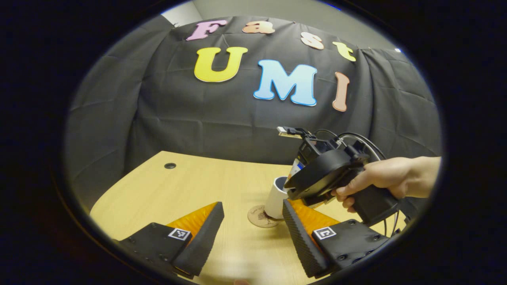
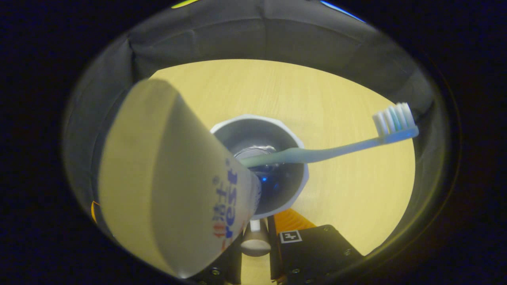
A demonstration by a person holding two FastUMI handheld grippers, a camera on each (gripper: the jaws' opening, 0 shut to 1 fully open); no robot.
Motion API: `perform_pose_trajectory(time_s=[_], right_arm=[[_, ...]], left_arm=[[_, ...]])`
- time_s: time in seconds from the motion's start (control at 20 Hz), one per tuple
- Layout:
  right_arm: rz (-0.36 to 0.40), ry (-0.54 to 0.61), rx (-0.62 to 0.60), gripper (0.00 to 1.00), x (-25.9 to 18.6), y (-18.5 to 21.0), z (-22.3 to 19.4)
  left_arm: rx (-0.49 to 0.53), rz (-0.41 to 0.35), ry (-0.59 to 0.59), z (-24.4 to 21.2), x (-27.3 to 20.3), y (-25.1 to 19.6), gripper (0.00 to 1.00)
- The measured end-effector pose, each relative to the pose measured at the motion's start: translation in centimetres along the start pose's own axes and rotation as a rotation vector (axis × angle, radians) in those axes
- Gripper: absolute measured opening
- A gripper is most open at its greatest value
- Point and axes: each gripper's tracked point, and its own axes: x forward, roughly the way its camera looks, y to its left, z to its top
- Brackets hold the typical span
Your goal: Put the toothbrush and toothpaste on the desktop into the cup, then pick up the cup and place it on the coaster on the desktop.
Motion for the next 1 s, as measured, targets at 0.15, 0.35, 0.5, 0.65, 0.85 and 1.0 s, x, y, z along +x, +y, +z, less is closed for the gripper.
perform_pose_trajectory(time_s=[0.15, 0.35, 0.5, 0.65, 0.85, 1.0], right_arm=[[0.011, 0.017, -0.007, 0.32, 0.5, 0.7, 0.1], [0.009, 0.046, -0.024, 0.32, 0.8, 0.9, -0.3], [-0.003, 0.049, -0.046, 0.32, 1.2, 1.5, -0.2], [-0.001, 0.063, -0.048, 0.32, 1.4, 1.4, 0.1], [0.024, 0.046, -0.044, 0.34, 0.8, 1.4, 0.1], [0.098, 0.007, -0.026, 0.43, -1.2, 2.3, 0.1]], left_arm=[[0.003, 0.017, 0.006, -0.3, -0.3, 1.1, 0.96], [0.001, 0.026, 0.007, -0.3, -0.4, 1.8, 0.96], [-0.006, 0.024, 0.011, -0.5, -0.3, 1.9, 0.96], [-0.004, 0.027, 0.006, -0.2, -0.2, 1.8, 0.97], [0.001, 0.041, -0.007, 0.3, -0.1, 1.6, 0.96], [-0.009, 0.056, -0.018, 0.6, -0.1, 1.3, 0.96]])
